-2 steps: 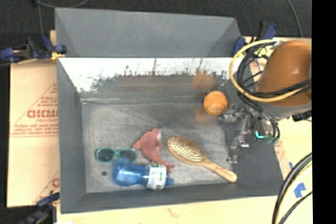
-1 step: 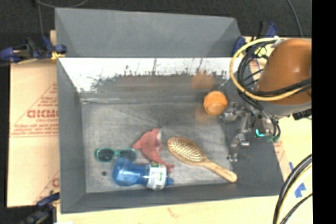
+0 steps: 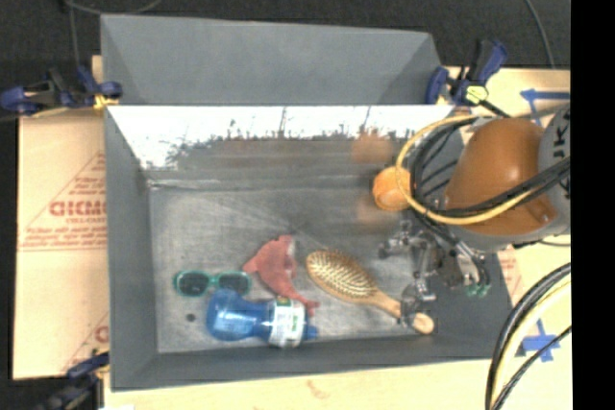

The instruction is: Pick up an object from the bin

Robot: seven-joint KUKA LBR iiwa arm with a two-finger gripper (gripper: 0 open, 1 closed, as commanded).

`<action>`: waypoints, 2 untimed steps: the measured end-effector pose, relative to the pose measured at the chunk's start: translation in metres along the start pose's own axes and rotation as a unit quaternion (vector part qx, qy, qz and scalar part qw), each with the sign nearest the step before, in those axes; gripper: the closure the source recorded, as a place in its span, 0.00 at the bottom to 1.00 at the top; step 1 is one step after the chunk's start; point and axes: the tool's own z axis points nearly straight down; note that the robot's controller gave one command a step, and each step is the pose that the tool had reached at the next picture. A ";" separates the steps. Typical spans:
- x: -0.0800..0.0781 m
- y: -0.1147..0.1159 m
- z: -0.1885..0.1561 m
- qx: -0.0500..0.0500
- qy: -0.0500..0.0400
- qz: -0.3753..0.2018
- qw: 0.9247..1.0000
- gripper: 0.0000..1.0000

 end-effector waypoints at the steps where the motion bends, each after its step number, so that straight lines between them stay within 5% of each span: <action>1: -0.003 0.026 0.027 -0.002 0.005 -0.018 1.000 0.00; 2: 0.001 0.031 0.047 0.001 -0.005 -0.075 0.997 0.00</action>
Offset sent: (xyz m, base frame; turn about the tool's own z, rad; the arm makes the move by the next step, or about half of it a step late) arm -0.0204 0.0332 -0.0629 -0.1977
